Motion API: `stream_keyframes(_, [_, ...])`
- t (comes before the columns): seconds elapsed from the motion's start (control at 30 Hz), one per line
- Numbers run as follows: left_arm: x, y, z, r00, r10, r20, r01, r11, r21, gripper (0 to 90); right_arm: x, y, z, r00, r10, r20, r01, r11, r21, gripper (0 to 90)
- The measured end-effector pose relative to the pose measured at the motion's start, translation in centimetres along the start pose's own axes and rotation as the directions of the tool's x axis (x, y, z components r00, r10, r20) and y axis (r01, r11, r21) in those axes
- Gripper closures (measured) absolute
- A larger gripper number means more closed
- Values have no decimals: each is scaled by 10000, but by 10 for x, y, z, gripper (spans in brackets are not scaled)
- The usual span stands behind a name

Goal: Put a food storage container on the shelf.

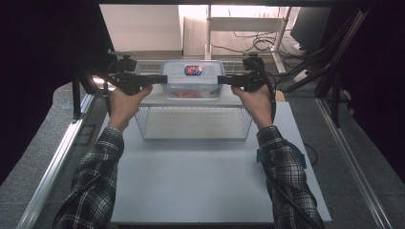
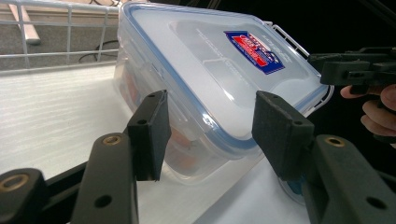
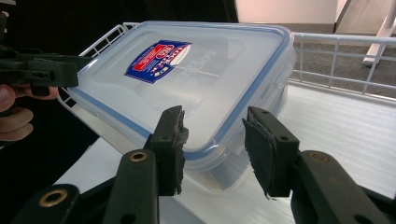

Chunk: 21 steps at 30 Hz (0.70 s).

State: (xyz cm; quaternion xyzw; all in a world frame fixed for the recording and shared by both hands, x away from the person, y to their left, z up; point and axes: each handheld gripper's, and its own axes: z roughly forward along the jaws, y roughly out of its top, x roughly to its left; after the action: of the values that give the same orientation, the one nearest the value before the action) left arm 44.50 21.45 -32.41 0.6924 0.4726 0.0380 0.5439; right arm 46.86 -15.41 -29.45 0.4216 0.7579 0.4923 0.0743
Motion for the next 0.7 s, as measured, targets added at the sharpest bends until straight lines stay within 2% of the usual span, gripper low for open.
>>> stream_keyframes(0.07, [-2, 0, 0, 9999, 98, -135, -98, 9999, -36, 452, 1, -1, 0, 10000, -45, 41, 45, 10000, -41, 562])
stream_keyframes(0.17, [-6, -1, -3, 9989, 459, -58, -461, 9986, -272, 397, 2, -3, -2, 9999, -135, -23, 134, 9996, -236, 472])
stream_keyframes(0.33, [-15, -7, -12, 9944, 1035, -188, -1043, 9935, -460, 293, 10, -12, -14, 9969, -739, -260, 721, 9954, -630, 359])
stream_keyframes(0.37, [-15, -7, -12, 9944, 1035, -188, -1043, 9935, -460, 274, 10, -12, -14, 9969, -739, -260, 721, 9954, -630, 359])
stream_keyframes(0.4, [-18, -10, -14, 9924, 1208, -226, -1217, 9916, -437, 274, 11, -13, -16, 9962, -837, -239, 819, 9943, -678, 333])
stream_keyframes(0.43, [-22, -14, -15, 9898, 1411, -186, -1417, 9891, -390, 237, 15, -19, -20, 9938, -1090, -200, 1072, 9915, -737, 266])
stream_keyframes(0.5, [-25, -18, -17, 9880, 1538, -165, -1543, 9873, -366, 201, 16, -21, -21, 9930, -1167, -210, 1149, 9908, -721, 244])
stream_keyframes(0.53, [-30, -25, -19, 9840, 1772, -157, -1777, 9834, -364, 188, 19, -29, -23, 9907, -1352, -155, 1337, 9884, -716, 192])
stream_keyframes(0.57, [-30, -25, -19, 9840, 1772, -157, -1777, 9834, -364, 173, 19, -29, -23, 9907, -1352, -155, 1337, 9884, -716, 192])
stream_keyframes(0.6, [-33, -33, -21, 9815, 1909, -102, -1912, 9807, -400, 145, 20, -37, -25, 9883, -1514, -172, 1498, 9859, -740, 149])
stream_keyframes(0.7, [-38, -45, -23, 9754, 2200, -92, -2202, 9748, -368, 121, 22, -47, -27, 9847, -1736, -150, 1722, 9827, -679, 124])
